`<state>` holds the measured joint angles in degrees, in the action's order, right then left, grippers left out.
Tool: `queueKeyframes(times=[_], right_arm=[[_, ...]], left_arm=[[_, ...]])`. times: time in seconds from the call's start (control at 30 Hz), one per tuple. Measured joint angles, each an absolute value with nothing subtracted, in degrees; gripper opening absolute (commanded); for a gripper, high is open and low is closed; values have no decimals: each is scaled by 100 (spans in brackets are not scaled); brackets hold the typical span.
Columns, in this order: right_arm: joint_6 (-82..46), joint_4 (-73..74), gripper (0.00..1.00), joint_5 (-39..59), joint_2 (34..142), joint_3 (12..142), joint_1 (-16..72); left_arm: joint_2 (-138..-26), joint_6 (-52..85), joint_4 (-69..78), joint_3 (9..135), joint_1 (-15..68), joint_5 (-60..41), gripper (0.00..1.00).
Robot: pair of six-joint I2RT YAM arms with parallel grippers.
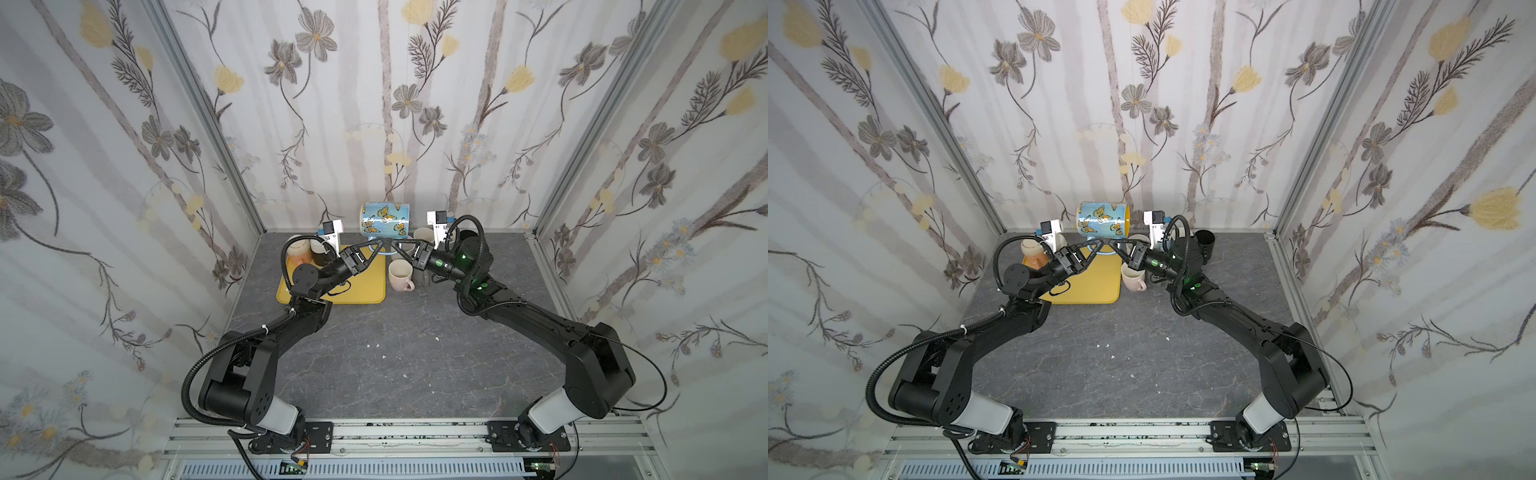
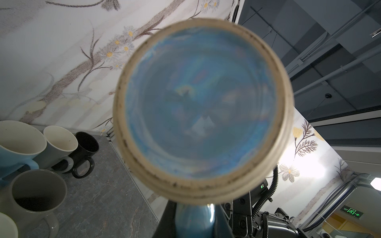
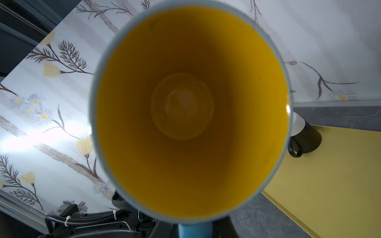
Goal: Turn the mug right side up
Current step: 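Grasp the blue mug's handle with the right gripper while the left holds it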
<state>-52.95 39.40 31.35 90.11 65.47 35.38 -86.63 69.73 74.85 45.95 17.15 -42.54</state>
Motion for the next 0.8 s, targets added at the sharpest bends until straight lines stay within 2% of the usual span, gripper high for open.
queueKeyframes(times=[0.1,0.27,0.47,0.8], right_arm=[[-5336,3966,0,3114,9056,6556,3527],[-5347,4132,0,3122,9072,6578,3529],[-5297,4176,0,3264,9000,6547,3518],[-5266,4600,0,3068,8820,6217,3444]], left_arm=[[-8733,7032,7470,4654,1702,-4303,3],[-8733,7024,7419,4751,1693,-4375,27],[-8702,6923,7188,4757,1682,-4460,49],[-8689,6757,7022,4821,1678,-4525,56]])
